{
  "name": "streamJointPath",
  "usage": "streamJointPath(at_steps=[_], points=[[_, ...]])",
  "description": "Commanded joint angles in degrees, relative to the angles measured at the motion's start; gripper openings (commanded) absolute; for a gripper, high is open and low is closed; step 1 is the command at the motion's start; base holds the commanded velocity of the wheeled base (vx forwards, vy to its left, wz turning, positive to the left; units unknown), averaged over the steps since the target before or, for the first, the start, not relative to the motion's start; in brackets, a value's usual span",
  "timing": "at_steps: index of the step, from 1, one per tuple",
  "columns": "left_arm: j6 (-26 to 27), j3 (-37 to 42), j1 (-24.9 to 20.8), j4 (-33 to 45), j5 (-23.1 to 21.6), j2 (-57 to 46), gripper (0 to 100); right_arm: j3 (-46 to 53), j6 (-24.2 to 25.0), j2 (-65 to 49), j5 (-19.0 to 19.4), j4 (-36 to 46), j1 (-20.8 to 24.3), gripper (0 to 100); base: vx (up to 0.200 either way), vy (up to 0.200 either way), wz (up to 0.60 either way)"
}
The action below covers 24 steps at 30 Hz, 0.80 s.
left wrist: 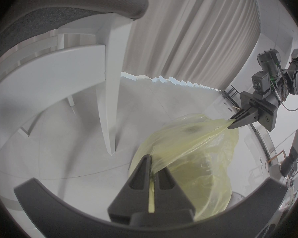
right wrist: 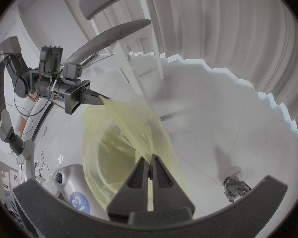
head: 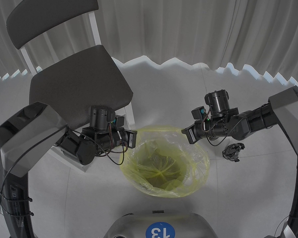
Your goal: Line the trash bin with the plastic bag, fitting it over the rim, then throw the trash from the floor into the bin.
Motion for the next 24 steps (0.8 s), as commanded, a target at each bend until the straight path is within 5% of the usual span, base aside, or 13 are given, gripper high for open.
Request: streamJointPath(at_steps=[1, 10, 24], points=[[-0.1, -5.9, -0.6, 2.7, 1.2, 4.5, 0, -5.2, 0.1, 6.8, 0.1, 0.0, -1.6, 0, 0.0, 0.0, 0.0], [-0.5, -11.8, -0.6, 7.9, 3.5, 7.2, 0, -9.5, 0.4, 11.0, 1.0, -0.3, -2.8, 0, 0.0, 0.0, 0.0], [-1.2, -6.3, 0.1, 6.4, 3.5, 7.2, 0, -8.4, 1.3, 13.9, 1.0, -1.3, -2.8, 0, 0.0, 0.0, 0.0]])
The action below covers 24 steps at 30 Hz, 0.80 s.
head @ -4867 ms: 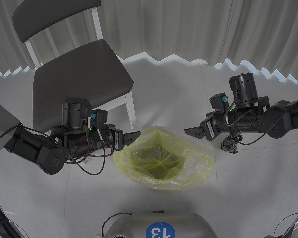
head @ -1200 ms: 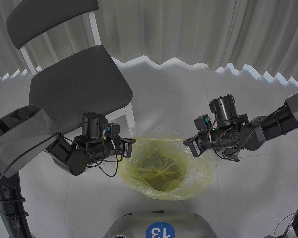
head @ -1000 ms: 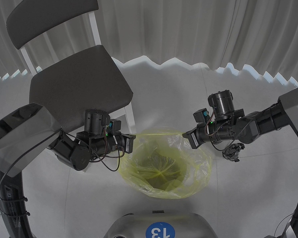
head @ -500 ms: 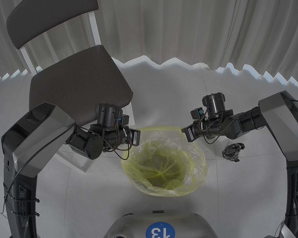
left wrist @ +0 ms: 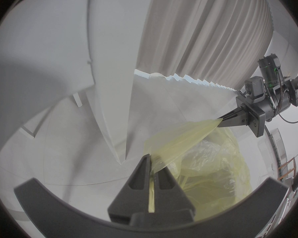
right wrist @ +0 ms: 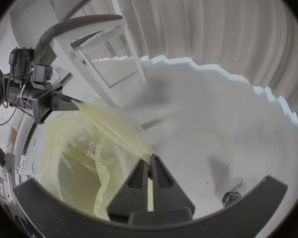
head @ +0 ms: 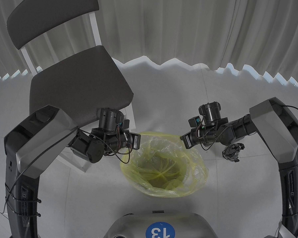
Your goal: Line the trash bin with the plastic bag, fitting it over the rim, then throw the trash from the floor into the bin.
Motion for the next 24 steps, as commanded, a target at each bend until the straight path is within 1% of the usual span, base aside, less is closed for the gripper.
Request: streamJointPath(at_steps=[1, 4, 7, 9, 12, 14, 17, 24], points=[[-0.1, 2.4, 0.2, -1.2, 0.0, -0.1, 0, 1.2, 0.0, 1.2, 0.1, -0.7, 0.0, 0, 0.0, 0.0, 0.0], [-0.2, 4.5, 0.3, -3.4, 0.1, -1.5, 0, 1.3, 0.8, 1.1, 0.1, -1.9, 0.0, 0, 0.0, 0.0, 0.0], [0.2, 6.5, 0.1, -3.7, 0.3, -2.3, 0, 0.9, 1.6, 1.3, 0.1, -2.1, 0.0, 0, 0.0, 0.0, 0.0], [0.4, 8.9, -0.4, -4.7, 3.0, -2.5, 0, 0.8, 1.7, 1.7, 0.2, -2.1, 0.1, 0, 0.0, 0.0, 0.0], [0.5, 10.6, -0.6, -7.6, 5.7, -2.3, 0, 0.8, 1.7, 1.8, 0.2, -2.1, 0.3, 0, 0.0, 0.0, 0.0], [0.6, 12.0, -0.6, -10.1, 6.8, -2.0, 0, 0.7, 1.7, 1.9, 0.2, -2.1, 0.3, 0, 0.0, 0.0, 0.0], [0.2, 13.3, -1.3, -12.4, 7.1, -1.8, 0, 0.4, 1.7, 1.9, 0.3, -2.1, 0.3, 0, 0.0, 0.0, 0.0], [-0.5, 14.1, -3.4, -14.2, 10.5, -0.8, 0, -5.4, 2.1, 2.3, 0.4, -1.3, -1.1, 0, 0.0, 0.0, 0.0]])
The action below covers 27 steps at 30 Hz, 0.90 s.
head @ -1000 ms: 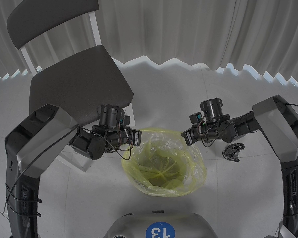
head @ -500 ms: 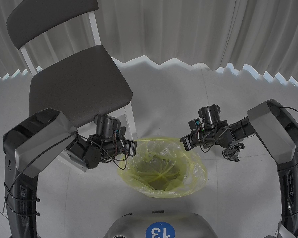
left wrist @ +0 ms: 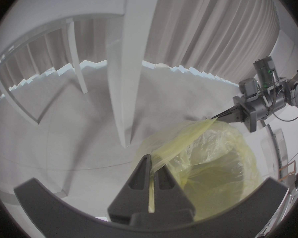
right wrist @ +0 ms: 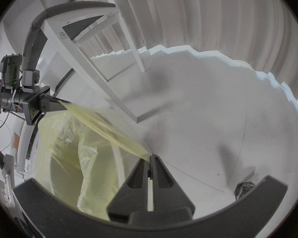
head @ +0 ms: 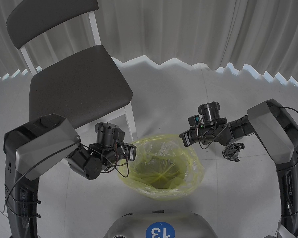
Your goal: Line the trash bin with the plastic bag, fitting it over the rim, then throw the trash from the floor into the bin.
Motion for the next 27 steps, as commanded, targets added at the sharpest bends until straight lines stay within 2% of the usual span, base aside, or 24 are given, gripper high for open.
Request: streamJointPath(at_steps=[1, 5, 13, 25, 27], points=[[-1.0, 0.7, -1.8, -1.3, 2.1, 1.3, 0, -4.8, 0.3, 1.4, 0.4, 0.5, -1.1, 0, 0.0, 0.0, 0.0], [-2.1, 1.8, -2.5, -3.9, 3.3, 2.1, 0, -8.3, 0.6, 4.2, 1.7, 1.1, -1.2, 0, 0.0, 0.0, 0.0], [-2.1, 1.5, -1.7, -3.6, 4.1, 2.4, 0, -9.7, 0.6, 8.0, 1.8, 1.5, -0.9, 0, 0.0, 0.0, 0.0], [-2.4, 3.4, 0.3, -4.6, 4.0, 4.4, 0, -5.6, 0.5, 8.0, 1.8, 1.1, -0.6, 0, 0.0, 0.0, 0.0], [-4.0, 4.3, 0.2, -6.3, 3.9, 3.8, 0, -4.1, 0.6, 7.9, 1.8, 0.5, -0.6, 0, 0.0, 0.0, 0.0]])
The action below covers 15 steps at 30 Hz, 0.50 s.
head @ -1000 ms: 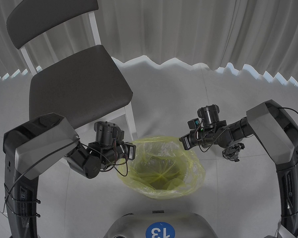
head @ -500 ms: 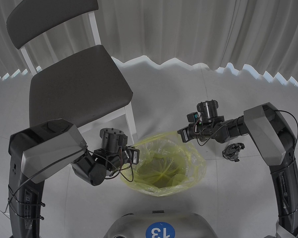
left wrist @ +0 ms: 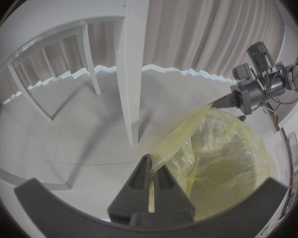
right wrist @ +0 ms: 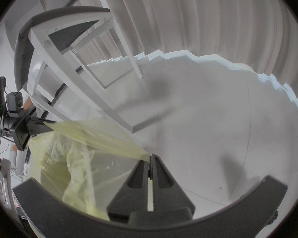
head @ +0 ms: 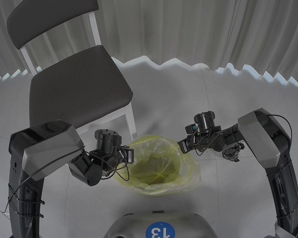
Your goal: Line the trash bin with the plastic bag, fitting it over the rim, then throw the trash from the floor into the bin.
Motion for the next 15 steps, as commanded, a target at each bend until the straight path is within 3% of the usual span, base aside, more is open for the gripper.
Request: streamJointPath(at_steps=[1, 14, 15], points=[[-2.0, 1.1, 0.0, -0.6, -0.3, 0.0, 0, 2.4, 0.0, -0.2, 0.0, -1.0, -0.1, 0, 0.0, 0.0, 0.0], [-4.4, 3.3, -1.2, 0.2, -1.2, -6.8, 0, 10.3, 0.0, -4.3, 0.2, -6.1, -1.3, 0, 0.0, 0.0, 0.0], [-4.4, 3.4, -1.2, 0.2, -1.4, -7.1, 0, 11.0, 0.0, -5.1, 0.2, -6.1, -1.4, 100, 0.0, 0.0, 0.0]])
